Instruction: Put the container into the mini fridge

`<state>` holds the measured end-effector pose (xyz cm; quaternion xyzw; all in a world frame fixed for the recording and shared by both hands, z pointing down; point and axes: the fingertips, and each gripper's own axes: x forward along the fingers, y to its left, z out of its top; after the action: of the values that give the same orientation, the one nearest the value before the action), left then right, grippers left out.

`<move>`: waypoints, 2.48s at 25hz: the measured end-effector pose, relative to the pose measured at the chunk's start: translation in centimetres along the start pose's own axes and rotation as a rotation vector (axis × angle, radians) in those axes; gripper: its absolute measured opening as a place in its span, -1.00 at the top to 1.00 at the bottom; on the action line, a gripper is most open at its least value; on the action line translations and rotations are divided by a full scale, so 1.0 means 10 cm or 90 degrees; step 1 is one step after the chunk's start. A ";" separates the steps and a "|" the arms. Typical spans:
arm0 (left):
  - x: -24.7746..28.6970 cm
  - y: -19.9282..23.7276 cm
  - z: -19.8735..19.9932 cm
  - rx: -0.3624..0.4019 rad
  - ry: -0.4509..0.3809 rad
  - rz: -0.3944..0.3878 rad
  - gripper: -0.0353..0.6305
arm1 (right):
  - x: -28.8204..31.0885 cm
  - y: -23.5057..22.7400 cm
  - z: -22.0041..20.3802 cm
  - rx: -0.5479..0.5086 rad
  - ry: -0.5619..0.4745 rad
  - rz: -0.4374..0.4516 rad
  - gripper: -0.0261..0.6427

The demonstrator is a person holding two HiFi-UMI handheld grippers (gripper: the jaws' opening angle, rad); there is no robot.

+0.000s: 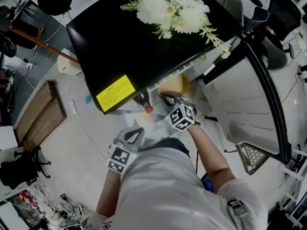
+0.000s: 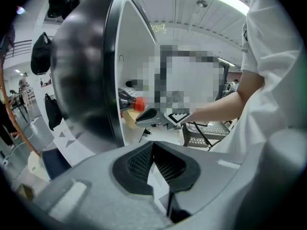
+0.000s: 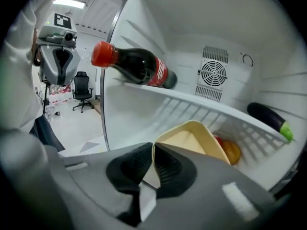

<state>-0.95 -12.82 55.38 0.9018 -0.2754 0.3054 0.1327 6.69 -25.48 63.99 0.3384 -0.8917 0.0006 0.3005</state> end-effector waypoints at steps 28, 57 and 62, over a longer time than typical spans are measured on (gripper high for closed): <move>-0.27 0.03 -0.30 -0.048 0.028 0.081 0.87 | 0.66 0.02 -0.07 -0.204 0.021 0.016 0.67; 0.00 0.01 -0.05 0.037 -0.017 -0.064 0.87 | -0.49 -0.23 -0.01 0.071 0.000 -0.144 0.91; 0.11 -0.08 0.10 0.060 -0.046 -0.111 0.87 | -0.93 -0.15 0.07 0.152 -0.031 -0.189 0.91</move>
<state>0.68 -13.01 55.21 0.9380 -0.1857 0.2725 0.1066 12.77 -21.18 58.15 0.4996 -0.8326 0.0539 0.2330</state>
